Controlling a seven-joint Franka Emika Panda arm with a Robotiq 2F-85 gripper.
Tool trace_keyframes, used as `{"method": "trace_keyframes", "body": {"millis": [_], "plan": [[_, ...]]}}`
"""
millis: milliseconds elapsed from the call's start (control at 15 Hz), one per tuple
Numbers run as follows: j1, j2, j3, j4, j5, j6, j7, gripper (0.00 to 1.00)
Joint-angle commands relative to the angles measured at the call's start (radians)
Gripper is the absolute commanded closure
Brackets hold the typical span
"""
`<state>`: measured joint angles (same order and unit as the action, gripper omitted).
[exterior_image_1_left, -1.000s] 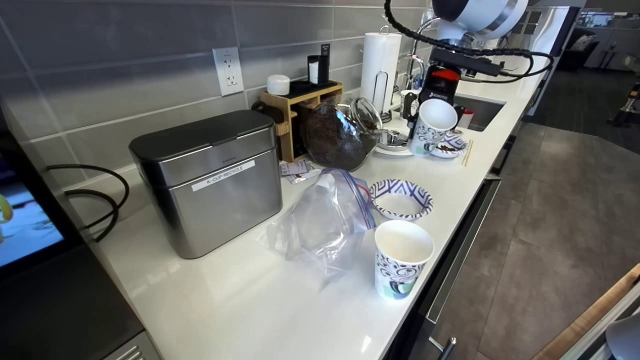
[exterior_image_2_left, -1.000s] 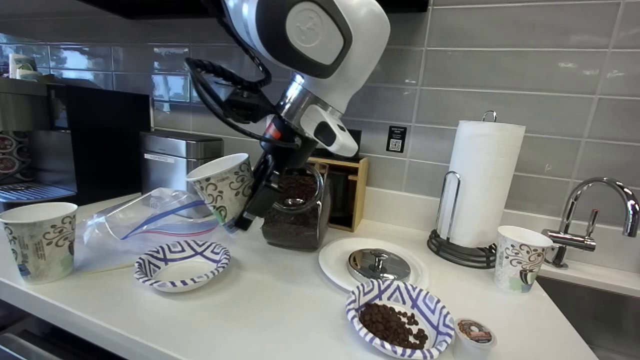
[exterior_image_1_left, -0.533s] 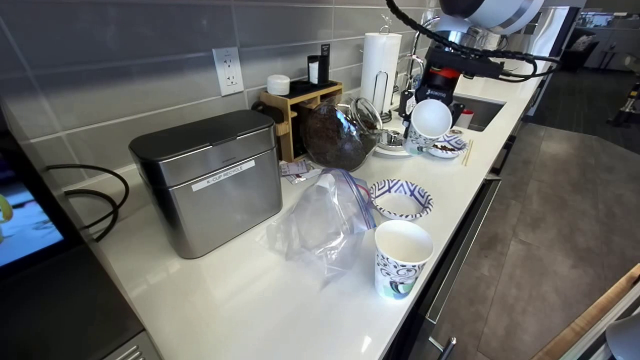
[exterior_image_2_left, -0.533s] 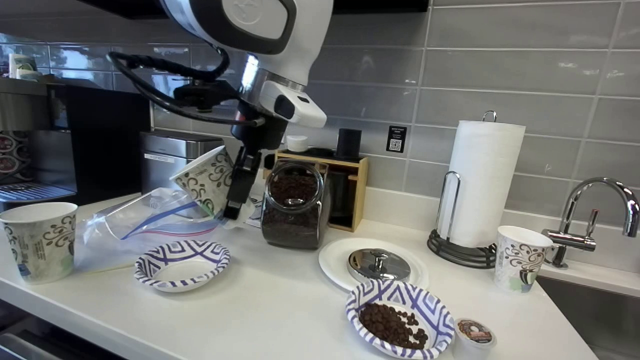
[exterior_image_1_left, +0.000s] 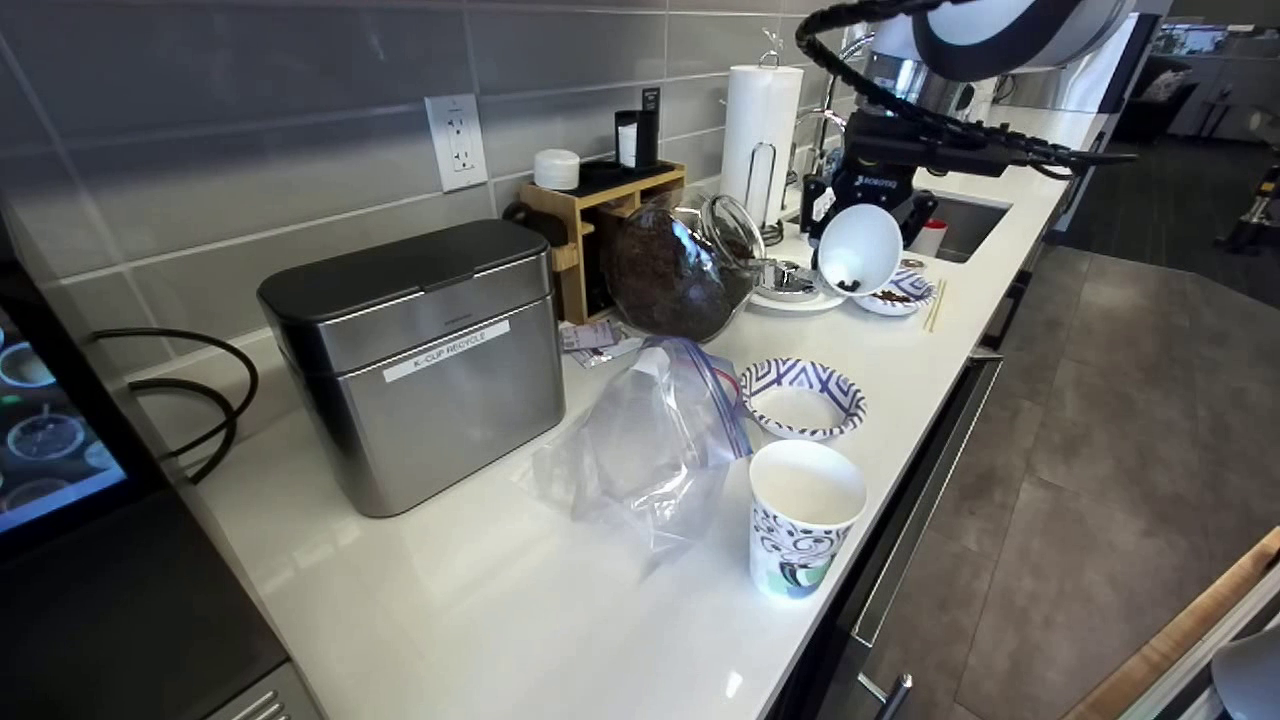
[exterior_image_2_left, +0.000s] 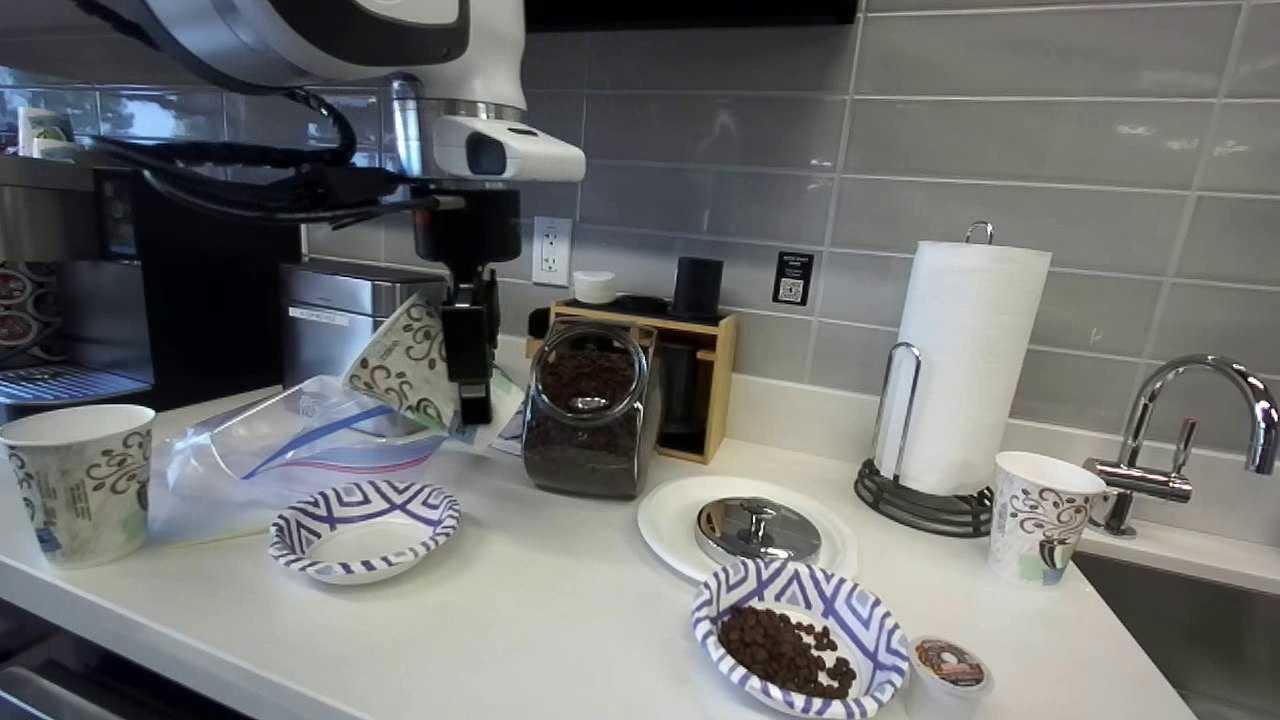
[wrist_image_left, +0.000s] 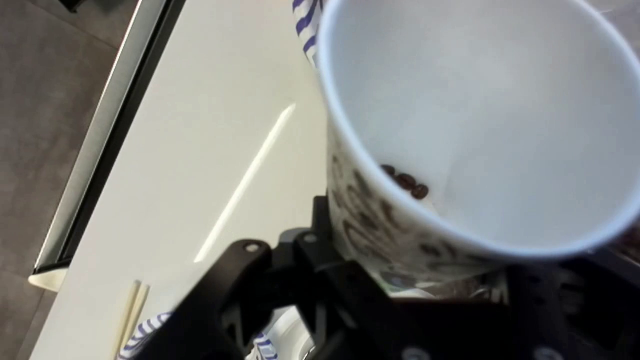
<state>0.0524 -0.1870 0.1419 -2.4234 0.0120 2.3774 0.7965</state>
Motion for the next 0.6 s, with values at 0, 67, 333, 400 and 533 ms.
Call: {"method": "trace_keyframes", "body": {"millis": [0, 67, 333, 400, 533], "plan": [[-0.026, -0.084, 0.059, -0.098, -0.165, 0.108, 0.187, 0.64], [-0.035, -0.097, 0.075, -0.110, -0.210, 0.126, 0.239, 0.64], [-0.075, -0.138, 0.151, -0.139, -0.414, 0.137, 0.445, 0.64], [-0.045, -0.095, 0.109, -0.096, -0.334, 0.115, 0.345, 0.64], [-0.045, -0.100, 0.116, -0.098, -0.343, 0.115, 0.357, 0.39]]}}
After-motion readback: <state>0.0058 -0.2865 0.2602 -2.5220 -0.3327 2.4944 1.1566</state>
